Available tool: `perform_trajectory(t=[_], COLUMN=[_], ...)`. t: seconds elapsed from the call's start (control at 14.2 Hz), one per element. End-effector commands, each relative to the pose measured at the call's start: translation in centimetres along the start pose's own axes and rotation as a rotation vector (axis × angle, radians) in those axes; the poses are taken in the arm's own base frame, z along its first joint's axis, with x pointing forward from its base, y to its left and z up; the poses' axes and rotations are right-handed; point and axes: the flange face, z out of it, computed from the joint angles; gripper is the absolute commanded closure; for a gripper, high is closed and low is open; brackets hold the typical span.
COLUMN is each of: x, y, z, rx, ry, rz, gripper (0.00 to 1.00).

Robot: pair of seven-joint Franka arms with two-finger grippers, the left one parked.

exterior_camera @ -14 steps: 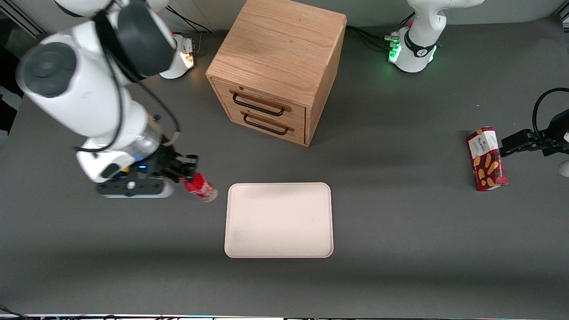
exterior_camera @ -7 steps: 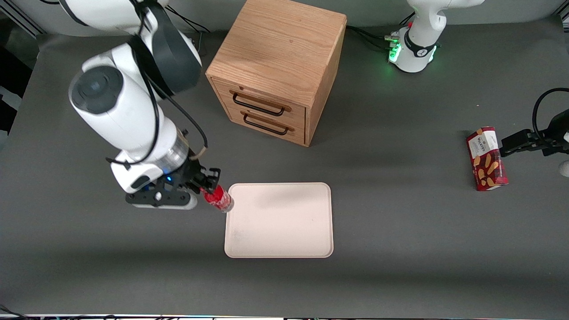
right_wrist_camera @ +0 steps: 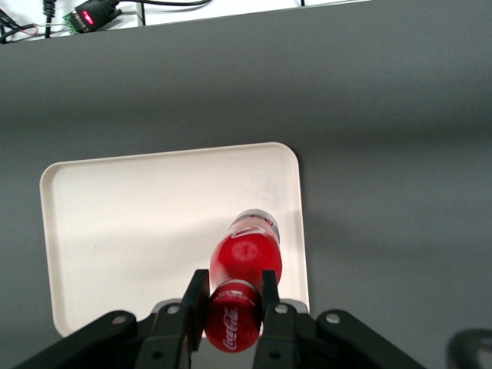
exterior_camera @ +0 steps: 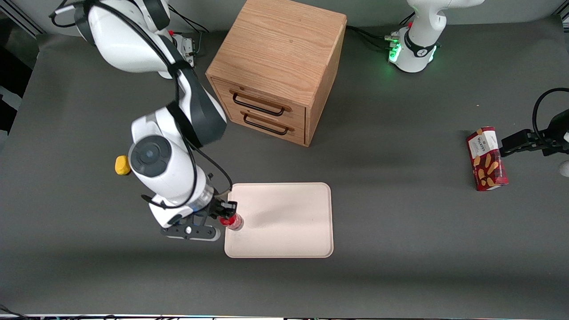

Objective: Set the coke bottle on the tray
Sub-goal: 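Lower the bottle onto the tray and open the right gripper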

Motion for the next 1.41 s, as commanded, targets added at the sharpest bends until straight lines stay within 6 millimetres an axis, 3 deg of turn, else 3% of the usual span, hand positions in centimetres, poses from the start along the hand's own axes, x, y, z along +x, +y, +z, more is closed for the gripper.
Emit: perform_trajectory(t=[0.0,0.14,0.28,0.56,0.71,0.78,0.92,1.06,1.34], x=[0.8,0.8,0.6,0.4,0.4,0.4,0.4,0.5,-1.2], y=[0.6,0.8,1.2,1.0,1.0,1.0,1.0,1.1,2.6], z=[1.8,4.7,6.1,6.5,6.5,6.5,6.2,4.6,-5.8], rx=[-0.001,-0.006,-0.011,-0.011,-0.012,-0.013,-0.012,-0.009,-0.042], ry=[0.02,0.008,-0.001,-0.007,-0.008,-0.006,-0.003,0.005,-0.045], rz=[0.025,0.026,0.028,0.032,0.046,0.046,0.047,0.043,0.047], gripper=[1.0,1.0,1.0,1.0,0.23,0.0,0.0,0.0,0.0])
